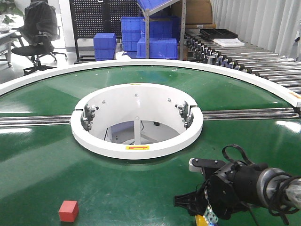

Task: Pick red and yellow blocks into blue bin
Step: 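Lower the left gripper onto the red cube and close it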

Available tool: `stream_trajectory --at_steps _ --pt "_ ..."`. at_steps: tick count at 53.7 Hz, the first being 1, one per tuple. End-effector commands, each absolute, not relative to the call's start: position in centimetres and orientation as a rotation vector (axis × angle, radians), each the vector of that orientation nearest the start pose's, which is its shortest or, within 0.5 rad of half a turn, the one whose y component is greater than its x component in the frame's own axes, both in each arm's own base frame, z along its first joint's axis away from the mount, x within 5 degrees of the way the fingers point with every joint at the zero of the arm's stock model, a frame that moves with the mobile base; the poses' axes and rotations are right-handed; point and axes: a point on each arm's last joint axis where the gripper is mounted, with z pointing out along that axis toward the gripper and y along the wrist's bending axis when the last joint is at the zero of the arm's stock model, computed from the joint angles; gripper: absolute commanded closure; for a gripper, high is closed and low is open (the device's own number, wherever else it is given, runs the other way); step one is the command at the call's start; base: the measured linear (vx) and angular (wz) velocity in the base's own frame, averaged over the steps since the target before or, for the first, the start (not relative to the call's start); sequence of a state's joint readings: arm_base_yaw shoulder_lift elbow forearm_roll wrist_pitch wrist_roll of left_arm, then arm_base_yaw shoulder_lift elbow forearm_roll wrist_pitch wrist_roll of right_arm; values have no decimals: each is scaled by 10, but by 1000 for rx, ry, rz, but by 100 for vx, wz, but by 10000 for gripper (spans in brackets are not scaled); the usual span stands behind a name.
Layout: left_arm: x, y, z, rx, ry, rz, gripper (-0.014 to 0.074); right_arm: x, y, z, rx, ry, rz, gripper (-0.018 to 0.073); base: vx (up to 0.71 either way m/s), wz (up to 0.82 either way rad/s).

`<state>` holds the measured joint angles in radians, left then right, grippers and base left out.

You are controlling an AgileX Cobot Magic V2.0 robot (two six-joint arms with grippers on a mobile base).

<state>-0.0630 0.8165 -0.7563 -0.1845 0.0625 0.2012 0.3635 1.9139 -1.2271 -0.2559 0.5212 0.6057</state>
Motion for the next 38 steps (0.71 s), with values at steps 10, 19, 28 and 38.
stream_trajectory --at_steps 10,19,28,38 --pt "185 -17 387 88 1719 -91 74 365 121 251 -59 2402 59 573 0 0" --pt "229 -25 365 40 1940 -206 74 358 115 269 -123 2369 2 569 0 0" --pt "283 -34 329 26 2148 -264 74 352 111 278 -171 2372 -43 569 0 0" --pt "326 -60 288 161 2283 -266 74 349 109 277 -182 2401 -75 569 0 0"
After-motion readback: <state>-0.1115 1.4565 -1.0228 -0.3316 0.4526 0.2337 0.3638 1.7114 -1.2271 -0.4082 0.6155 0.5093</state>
